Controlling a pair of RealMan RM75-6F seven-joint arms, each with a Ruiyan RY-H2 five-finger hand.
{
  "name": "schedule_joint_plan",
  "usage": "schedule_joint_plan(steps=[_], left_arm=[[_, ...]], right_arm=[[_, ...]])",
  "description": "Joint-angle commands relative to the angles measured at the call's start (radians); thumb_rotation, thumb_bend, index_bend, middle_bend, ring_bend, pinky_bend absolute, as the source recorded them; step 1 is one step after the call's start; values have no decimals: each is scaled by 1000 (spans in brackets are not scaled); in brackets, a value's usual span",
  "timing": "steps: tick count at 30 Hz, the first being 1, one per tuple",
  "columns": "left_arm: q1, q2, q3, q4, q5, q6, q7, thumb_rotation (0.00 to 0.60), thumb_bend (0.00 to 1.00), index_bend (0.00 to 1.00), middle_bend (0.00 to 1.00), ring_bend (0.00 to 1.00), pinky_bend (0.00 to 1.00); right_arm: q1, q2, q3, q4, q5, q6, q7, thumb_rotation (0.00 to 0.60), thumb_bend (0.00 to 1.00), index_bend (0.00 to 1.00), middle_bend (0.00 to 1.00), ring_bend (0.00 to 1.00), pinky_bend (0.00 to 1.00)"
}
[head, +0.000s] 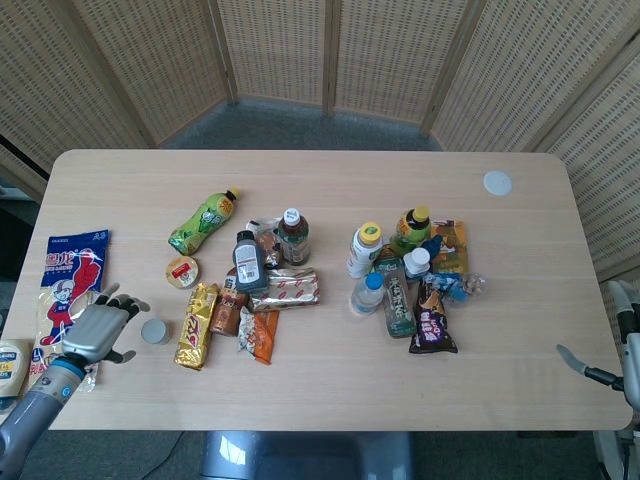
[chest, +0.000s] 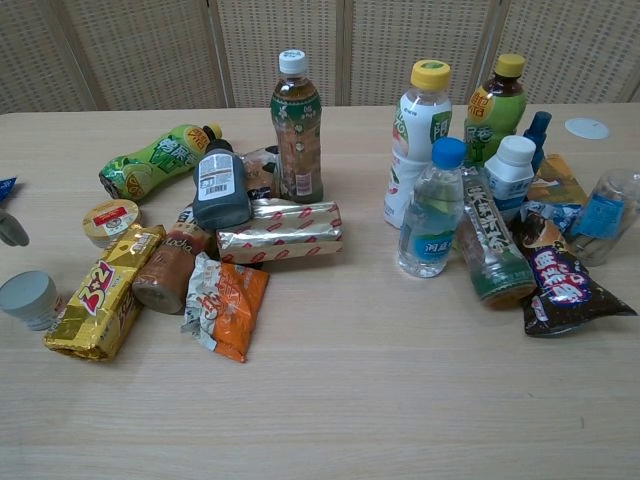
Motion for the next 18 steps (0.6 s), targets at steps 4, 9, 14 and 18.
schedule_joint_plan(steps=[4,9,14,18], left_arm=[[-24,-29,2,19,-34,-27,34,600,238,249,273,191,0],[-40,-49,6,37,-59,-46,52,600,237,250,277,193,0],[-51,-73,7,67,-94,-59,68,600,237,259,287,210,0],[-63,-100,8,92,-120,-71,88,600,238,263,295,214,0]], right_arm=[[-11,5,0,3,5,12,8,263,147,0,0,0,0],[-19,7,1,8,7,20,14,263,147,0,0,0,0],[-25,8,1,10,10,25,20,261,147,0,0,0,0],[-32,12,0,9,13,29,23,262,146,0,0,0,0]])
